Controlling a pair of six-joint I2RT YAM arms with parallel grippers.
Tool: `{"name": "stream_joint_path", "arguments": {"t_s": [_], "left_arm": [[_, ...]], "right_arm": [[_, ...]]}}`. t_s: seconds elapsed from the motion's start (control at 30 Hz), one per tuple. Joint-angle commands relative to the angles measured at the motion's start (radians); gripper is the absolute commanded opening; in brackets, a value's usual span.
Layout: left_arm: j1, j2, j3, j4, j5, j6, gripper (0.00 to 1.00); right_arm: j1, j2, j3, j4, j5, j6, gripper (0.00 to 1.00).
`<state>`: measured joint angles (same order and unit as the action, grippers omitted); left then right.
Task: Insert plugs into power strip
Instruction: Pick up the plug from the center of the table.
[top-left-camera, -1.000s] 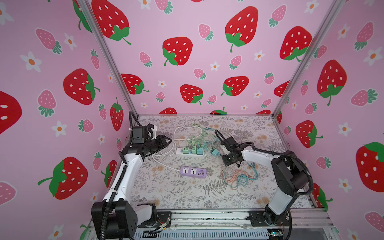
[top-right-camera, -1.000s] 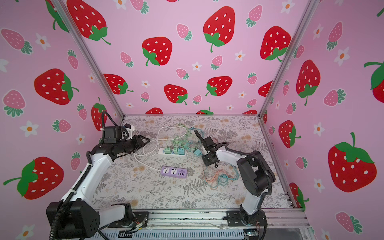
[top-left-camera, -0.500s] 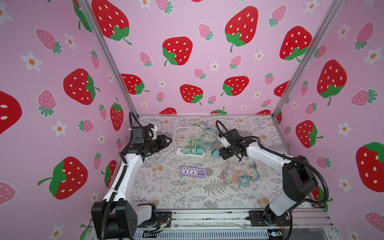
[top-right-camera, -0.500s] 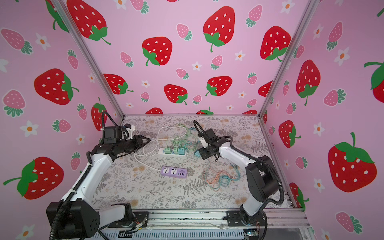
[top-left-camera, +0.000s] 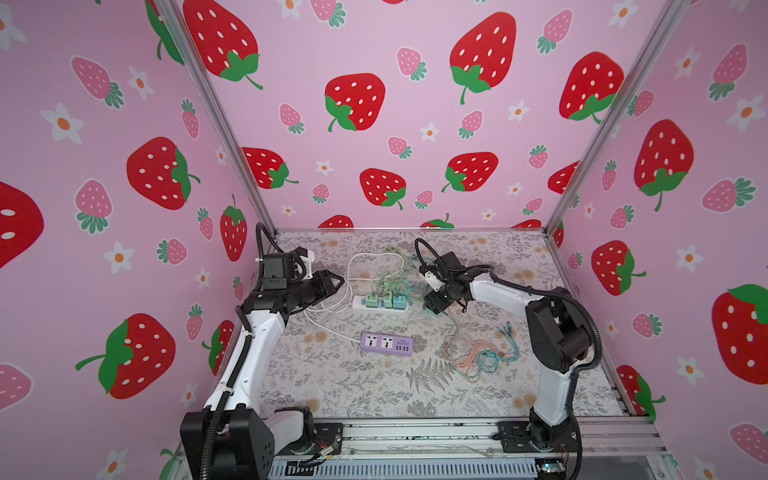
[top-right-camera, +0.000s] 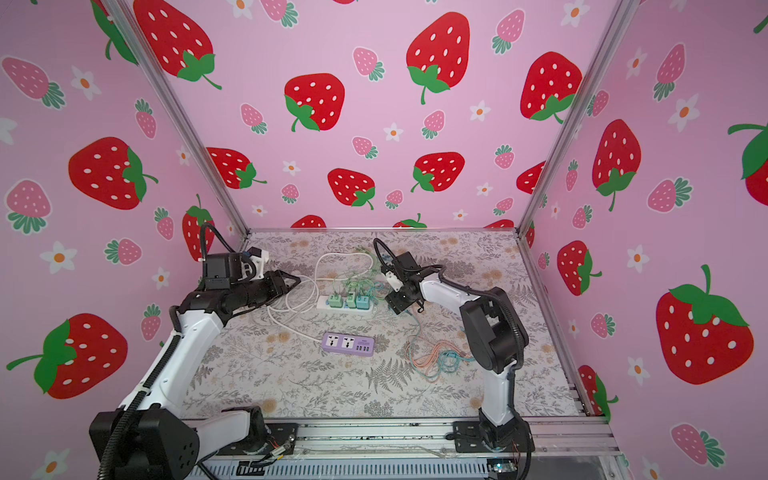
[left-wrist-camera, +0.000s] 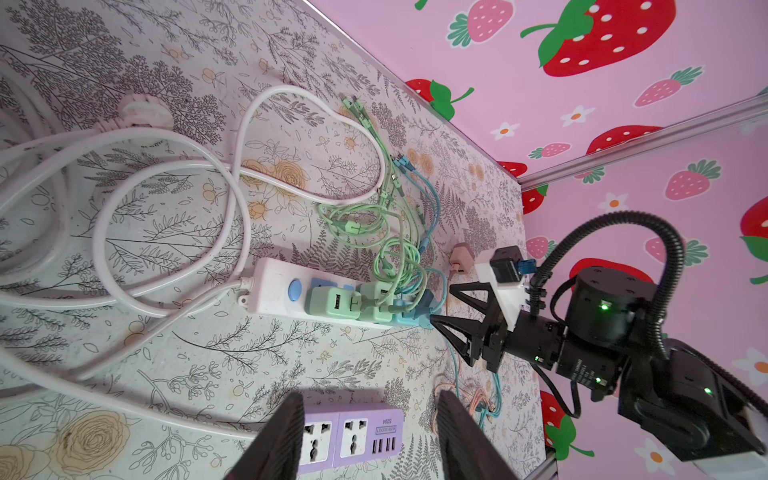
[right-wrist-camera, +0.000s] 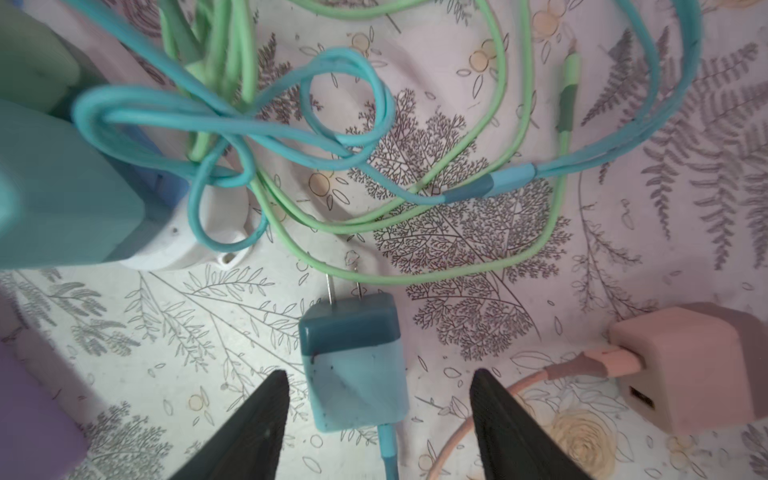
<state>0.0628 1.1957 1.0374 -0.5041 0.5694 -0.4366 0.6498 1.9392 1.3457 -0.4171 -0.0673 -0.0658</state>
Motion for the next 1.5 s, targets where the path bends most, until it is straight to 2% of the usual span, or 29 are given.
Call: {"name": "stream_joint_path", "arguments": {"t_s": [0.0, 0.3, 0.57, 0.63, 0.77, 0.83, 1.0, 1.27, 1.37, 1.47], "left_arm": [[0.007, -0.011, -0.008, -0.033, 0.013, 0.026, 0.55], [0.01, -0.005, -0.005, -0.034, 0.018, 0.031, 0.55], [0.015, -0.002, -0.004, -0.034, 0.019, 0.029, 0.54], [0.016, -0.002, -0.001, -0.035, 0.018, 0.032, 0.55], [0.018, 0.001, 0.003, -0.035, 0.028, 0.028, 0.55], [0.018, 0.001, 0.002, -0.029, 0.046, 0.026, 0.57], [0.017, -0.005, -0.017, 0.054, 0.187, -0.014, 0.62], [0.006, -0.008, -0.027, 0.187, 0.346, -0.094, 0.64], [-0.018, -0.002, -0.027, 0.265, 0.435, -0.133, 0.64], [-0.074, 0.003, 0.005, 0.26, 0.452, -0.122, 0.65]], "right_arm": [[-0.002, 0.017, 0.018, -0.028, 0.002, -0.016, 0.72], [-0.003, 0.045, -0.001, -0.005, -0.015, -0.02, 0.69], [-0.003, 0.082, 0.006, -0.009, -0.032, -0.009, 0.61], [-0.003, 0.088, 0.006, -0.009, -0.038, -0.006, 0.55], [-0.003, 0.068, -0.003, -0.003, -0.068, 0.0, 0.32], [-0.004, 0.035, -0.015, 0.008, -0.082, 0.0, 0.25], [-0.004, -0.089, -0.045, 0.035, -0.144, -0.028, 0.22], [-0.003, -0.325, -0.123, 0.158, -0.402, -0.096, 0.18], [0.003, -0.391, -0.155, 0.194, -0.446, -0.132, 0.18], [0.019, -0.437, -0.178, 0.215, -0.475, -0.166, 0.18]]}}
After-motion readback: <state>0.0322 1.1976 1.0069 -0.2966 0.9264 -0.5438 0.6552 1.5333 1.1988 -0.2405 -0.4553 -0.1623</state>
